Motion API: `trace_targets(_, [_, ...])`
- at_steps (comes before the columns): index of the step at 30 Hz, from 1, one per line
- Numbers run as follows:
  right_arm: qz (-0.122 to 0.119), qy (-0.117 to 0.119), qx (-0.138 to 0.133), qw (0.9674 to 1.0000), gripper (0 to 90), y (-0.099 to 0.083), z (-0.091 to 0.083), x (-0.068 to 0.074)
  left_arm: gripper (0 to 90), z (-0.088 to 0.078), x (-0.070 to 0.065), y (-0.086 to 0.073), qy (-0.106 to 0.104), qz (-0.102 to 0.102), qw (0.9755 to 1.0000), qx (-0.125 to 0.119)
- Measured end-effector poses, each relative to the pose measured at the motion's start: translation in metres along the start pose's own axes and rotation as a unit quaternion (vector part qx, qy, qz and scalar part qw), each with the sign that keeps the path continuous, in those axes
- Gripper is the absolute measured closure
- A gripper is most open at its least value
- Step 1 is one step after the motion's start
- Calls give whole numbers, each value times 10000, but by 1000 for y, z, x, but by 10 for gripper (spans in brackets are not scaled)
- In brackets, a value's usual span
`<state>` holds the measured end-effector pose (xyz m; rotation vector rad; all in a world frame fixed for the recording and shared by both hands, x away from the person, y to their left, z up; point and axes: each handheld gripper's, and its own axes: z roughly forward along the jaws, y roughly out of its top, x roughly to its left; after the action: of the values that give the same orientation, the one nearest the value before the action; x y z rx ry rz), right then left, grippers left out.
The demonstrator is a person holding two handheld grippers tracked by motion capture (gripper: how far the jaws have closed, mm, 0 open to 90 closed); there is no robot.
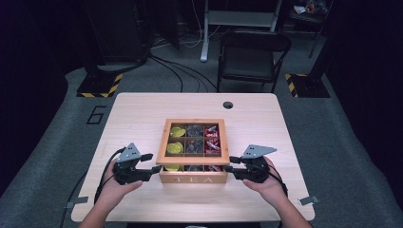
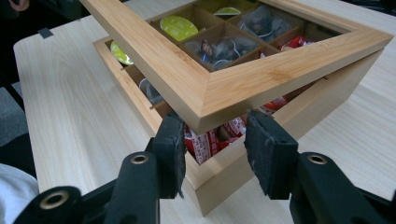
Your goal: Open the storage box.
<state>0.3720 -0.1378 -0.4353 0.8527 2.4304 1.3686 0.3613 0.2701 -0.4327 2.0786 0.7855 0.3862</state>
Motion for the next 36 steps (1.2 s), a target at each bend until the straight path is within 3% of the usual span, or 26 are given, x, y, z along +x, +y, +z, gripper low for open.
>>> trace_targets(6, [-2, -11, -24, 10000, 583, 5, -2, -1, 382, 2, 0, 5, 65, -137, 9996, -254])
trace_targets(15, [79, 44, -168, 9998, 583, 13, -6, -5, 375, 2, 2, 20, 111, -30, 9992, -370])
trace_targets(18, [96, 46, -239, 9997, 530, 16, -7, -7, 375, 1, 2, 25, 85, -1, 9994, -322])
trace_targets(21, [153, -12, -206, 9997, 492, 19, -6, -9, 375, 0, 2, 30, 95, 63, 9995, -303])
trace_targets(30, [-99, -218, -87, 9997, 420, 25, -2, -14, 375, -3, 8, 43, 55, 4, 9990, -452])
trace_targets(36, [-162, -407, -225, 9988, 416, 32, -4, -20, 375, -5, 13, 51, -15, -27, 9989, -474])
